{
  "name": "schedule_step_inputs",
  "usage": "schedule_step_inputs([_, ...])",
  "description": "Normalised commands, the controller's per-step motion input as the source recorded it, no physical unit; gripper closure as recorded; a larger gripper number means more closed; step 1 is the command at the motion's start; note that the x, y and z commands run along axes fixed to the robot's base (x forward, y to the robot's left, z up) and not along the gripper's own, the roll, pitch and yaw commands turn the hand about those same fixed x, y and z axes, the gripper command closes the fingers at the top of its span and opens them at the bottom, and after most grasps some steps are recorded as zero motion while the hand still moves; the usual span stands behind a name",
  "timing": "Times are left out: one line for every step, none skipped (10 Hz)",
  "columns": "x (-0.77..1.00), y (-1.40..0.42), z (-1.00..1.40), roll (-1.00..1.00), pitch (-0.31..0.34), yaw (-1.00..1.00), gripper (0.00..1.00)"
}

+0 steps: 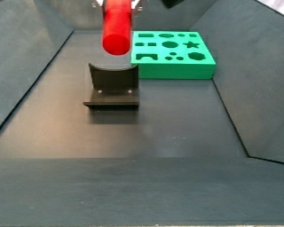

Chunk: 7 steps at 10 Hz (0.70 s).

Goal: Pick up the round object. Move up. Place the round object on the fixture. Regrasp the round object. Move to above the board. Insert the round object.
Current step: Place the round object on the fixture.

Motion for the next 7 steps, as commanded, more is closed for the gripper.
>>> schedule_step_inputs([0.25,0.04,-0.02,-1.0,0.103,-0.07,1.0])
schedule_step_inputs([0.18,0.04,-0.02,-1.0,0.119,-0.09,1.0])
schedule_step_inputs([0.09,0.05,-0.02,-0.83,0.115,-0.1,1.0])
schedule_step_inputs([0.06,0.05,-0.01,-0.6,0.079,-0.11,1.0])
schedule_step_inputs([0.07,0.05,-0.01,-0.42,0.062,-0.11,1.0])
schedule_step_inputs([0.07,0.04,-0.01,-0.32,0.056,-0.11,1.0])
schedule_step_inputs([0.13,0.13,-1.0,-1.0,0.225,-0.01,1.0])
